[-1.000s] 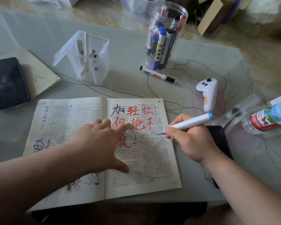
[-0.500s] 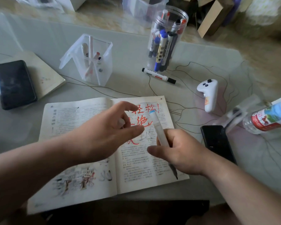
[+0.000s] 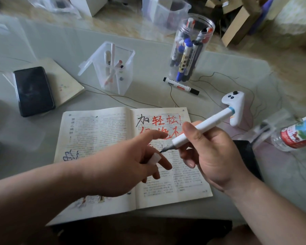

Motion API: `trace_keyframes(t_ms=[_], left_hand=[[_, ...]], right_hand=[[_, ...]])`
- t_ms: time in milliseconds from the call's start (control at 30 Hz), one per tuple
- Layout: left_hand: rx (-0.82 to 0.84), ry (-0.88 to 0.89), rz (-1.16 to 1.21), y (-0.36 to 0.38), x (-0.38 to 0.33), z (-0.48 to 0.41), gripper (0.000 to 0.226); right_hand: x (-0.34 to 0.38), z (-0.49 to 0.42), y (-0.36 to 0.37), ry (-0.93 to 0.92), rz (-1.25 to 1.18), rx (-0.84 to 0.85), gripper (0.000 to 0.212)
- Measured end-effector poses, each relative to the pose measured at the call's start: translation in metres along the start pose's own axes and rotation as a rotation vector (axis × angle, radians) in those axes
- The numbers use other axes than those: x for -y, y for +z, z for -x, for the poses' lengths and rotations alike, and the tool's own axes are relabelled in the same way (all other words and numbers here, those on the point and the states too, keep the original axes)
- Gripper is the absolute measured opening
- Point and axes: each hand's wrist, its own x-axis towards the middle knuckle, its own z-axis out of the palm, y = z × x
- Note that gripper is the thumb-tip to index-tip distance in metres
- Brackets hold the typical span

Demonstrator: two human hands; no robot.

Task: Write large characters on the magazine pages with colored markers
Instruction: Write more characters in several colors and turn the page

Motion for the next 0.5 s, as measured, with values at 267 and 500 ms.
trace_keyframes(t_ms=[267,500], left_hand=[[-0.063,0.037,0.063,-0.003,-0.009,0.000,0.046],[-0.211,-0.110,0.071,-0.007,-0.018,0.002,0.023]], right_hand=[[-0.005,0.005,0.003,0.093,0.102,0.114,0.031],[0.000,0.003,-0.001,0.103,-0.098,0.086,0.036]])
